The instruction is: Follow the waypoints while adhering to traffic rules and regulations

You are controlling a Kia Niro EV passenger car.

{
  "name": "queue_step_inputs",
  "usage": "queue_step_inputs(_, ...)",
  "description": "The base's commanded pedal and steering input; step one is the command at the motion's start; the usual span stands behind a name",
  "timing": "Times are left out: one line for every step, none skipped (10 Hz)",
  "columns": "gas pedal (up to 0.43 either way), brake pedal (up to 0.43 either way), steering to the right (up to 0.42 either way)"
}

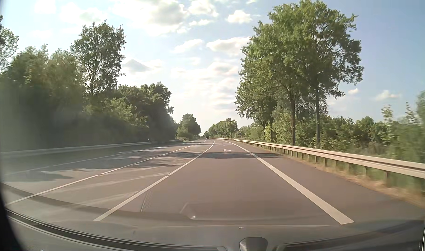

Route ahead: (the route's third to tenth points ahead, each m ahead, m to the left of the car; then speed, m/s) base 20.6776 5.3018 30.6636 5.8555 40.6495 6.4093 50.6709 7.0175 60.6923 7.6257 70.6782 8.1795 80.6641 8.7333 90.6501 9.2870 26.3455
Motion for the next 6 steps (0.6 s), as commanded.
queue_step_inputs(0.319, 0.006, -0.002)
queue_step_inputs(0.319, 0.006, -0.003)
queue_step_inputs(0.319, 0.006, -0.004)
queue_step_inputs(0.319, 0.006, -0.004)
queue_step_inputs(0.319, 0.006, -0.004)
queue_step_inputs(0.319, 0.006, -0.004)
